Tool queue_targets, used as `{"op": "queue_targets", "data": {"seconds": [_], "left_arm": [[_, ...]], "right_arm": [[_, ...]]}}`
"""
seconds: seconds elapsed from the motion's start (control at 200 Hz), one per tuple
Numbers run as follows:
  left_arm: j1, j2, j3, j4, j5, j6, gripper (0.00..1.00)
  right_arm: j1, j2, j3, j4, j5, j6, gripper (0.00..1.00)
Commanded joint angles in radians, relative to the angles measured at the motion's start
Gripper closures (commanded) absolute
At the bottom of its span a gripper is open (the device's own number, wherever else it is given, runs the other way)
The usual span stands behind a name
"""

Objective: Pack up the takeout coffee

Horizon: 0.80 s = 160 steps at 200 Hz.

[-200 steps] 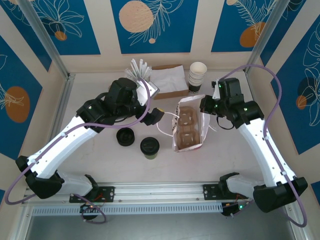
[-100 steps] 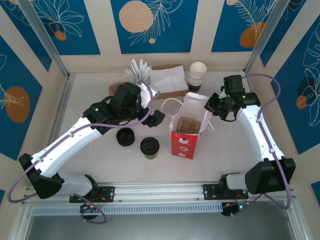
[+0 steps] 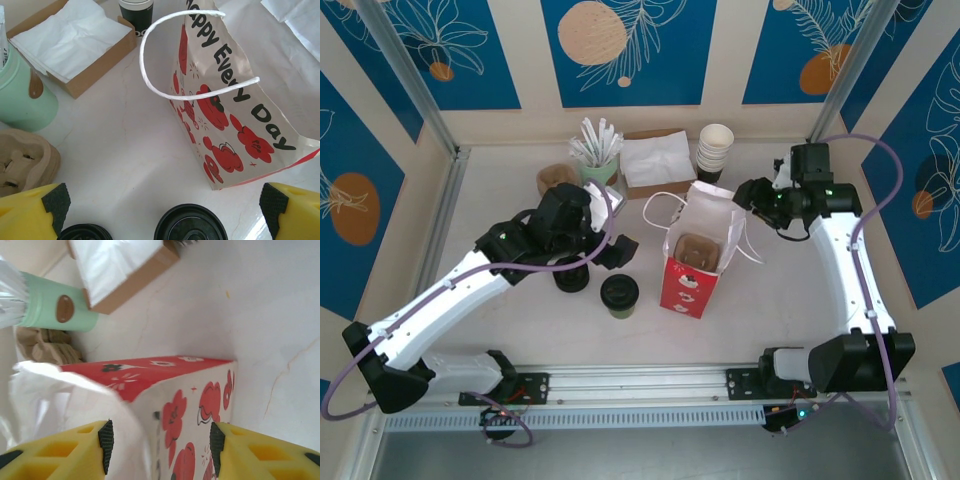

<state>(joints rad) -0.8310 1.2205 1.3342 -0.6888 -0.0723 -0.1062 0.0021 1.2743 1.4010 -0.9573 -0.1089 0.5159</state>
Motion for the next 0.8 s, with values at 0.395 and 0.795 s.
{"op": "queue_targets", "data": {"seconds": [0.395,0.795], "left_arm": [[-0.100,-0.066,-0.149,-0.026,-0.102,-0.199,0.00],[-0.307,-0.055,-0.322,0.022,-0.343,-0.472,0.00]], "right_arm": [[0.004,-0.078,0.061,0.208,-0.240,-0.228,0.43],[0.007,-0.095,-0.027,0.197,-0.265,-0.235,0.43]]}}
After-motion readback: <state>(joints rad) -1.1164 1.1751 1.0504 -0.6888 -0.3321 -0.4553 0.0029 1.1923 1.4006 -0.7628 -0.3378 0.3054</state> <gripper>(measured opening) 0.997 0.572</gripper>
